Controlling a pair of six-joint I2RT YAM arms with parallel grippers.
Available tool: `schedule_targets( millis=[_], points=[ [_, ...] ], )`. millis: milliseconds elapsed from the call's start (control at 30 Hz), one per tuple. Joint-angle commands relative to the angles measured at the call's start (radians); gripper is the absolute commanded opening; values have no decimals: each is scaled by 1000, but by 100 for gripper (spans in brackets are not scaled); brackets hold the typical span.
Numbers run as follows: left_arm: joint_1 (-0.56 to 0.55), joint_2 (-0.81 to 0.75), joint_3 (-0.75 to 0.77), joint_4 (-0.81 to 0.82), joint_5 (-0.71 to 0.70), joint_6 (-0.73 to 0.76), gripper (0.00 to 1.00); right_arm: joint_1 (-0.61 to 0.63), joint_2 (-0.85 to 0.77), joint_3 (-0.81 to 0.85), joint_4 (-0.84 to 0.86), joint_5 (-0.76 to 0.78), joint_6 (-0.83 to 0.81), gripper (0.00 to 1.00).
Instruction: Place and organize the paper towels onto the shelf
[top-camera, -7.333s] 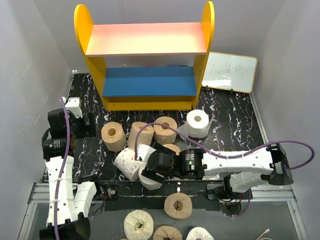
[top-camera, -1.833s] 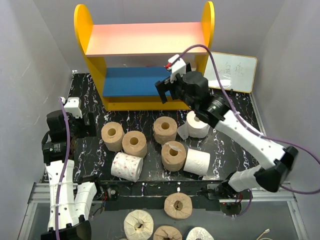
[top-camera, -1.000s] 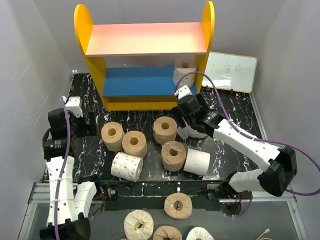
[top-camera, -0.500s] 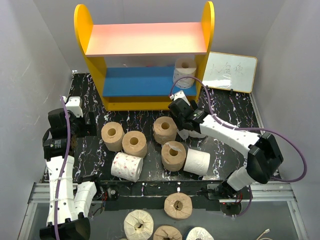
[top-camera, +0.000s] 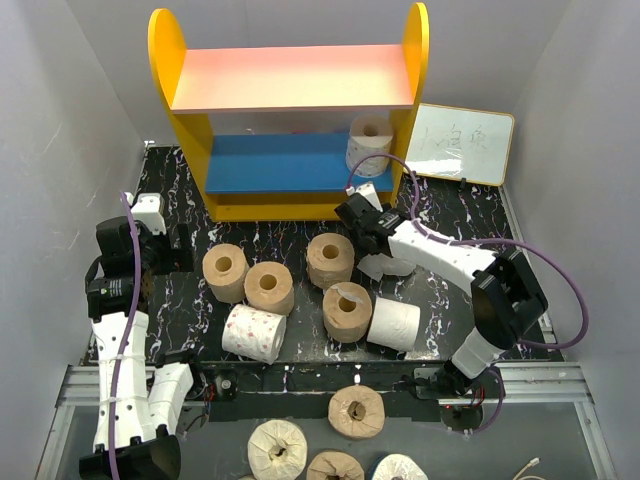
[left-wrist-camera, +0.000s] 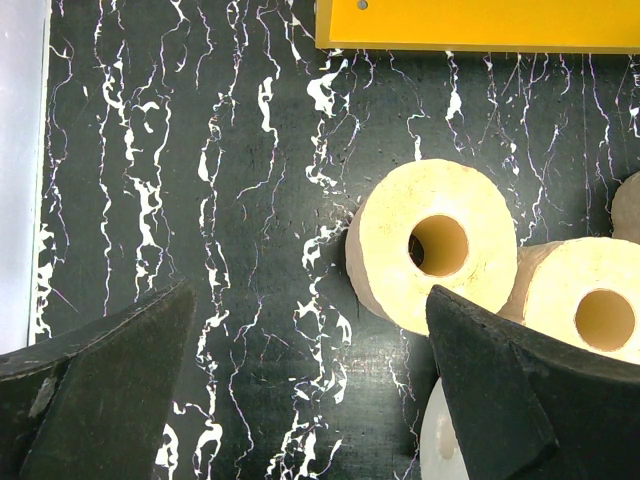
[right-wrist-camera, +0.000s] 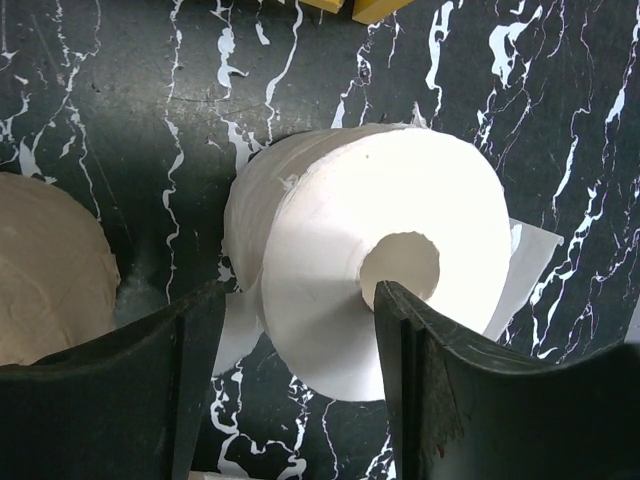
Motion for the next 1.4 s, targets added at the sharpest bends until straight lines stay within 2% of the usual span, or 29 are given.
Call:
schedule_targets(
  millis=[0, 100, 167, 200, 333, 400, 567, 733, 933, 1100, 1300, 1367],
  points=[
    [7, -7, 0, 16, 1, 1, 99, -20, 9, 27, 34, 29, 47, 59],
    [6, -6, 0, 15, 1, 1, 99, -29, 16, 14, 49, 22, 52, 58],
    [6, -6, 0, 16, 1, 2, 99, -32, 21, 4, 57, 13, 50, 53],
    [6, -7, 0, 15, 1, 1, 99, -33, 23, 2, 60, 11, 47, 47],
    [6, -4, 0, 15, 1, 0, 99, -32, 6, 5, 50, 5, 36, 11],
    [6, -3, 0, 15, 1, 1, 99, -31, -17, 13, 36, 12, 23, 0],
    [6, 5, 0, 16, 1, 1, 99, -31, -68, 60, -37, 47, -23, 0],
    [6, 9, 0, 16, -1, 0, 99, -22, -181, 194, -84, -106, -69, 0],
    [6, 13, 1, 15, 0, 1, 99, -21, -206, 353, -206, -147, -157, 0],
    [6, 19, 0, 15, -1, 1, 99, -8, -124, 513, -216, -292, -225, 0],
    [6, 13, 0, 18, -2, 1, 99, 96, 76, 808, -295, -171, -309, 0],
    [6, 11, -1, 19, -2, 0, 99, 102, 114, 873, -276, -196, -322, 0]
  ],
)
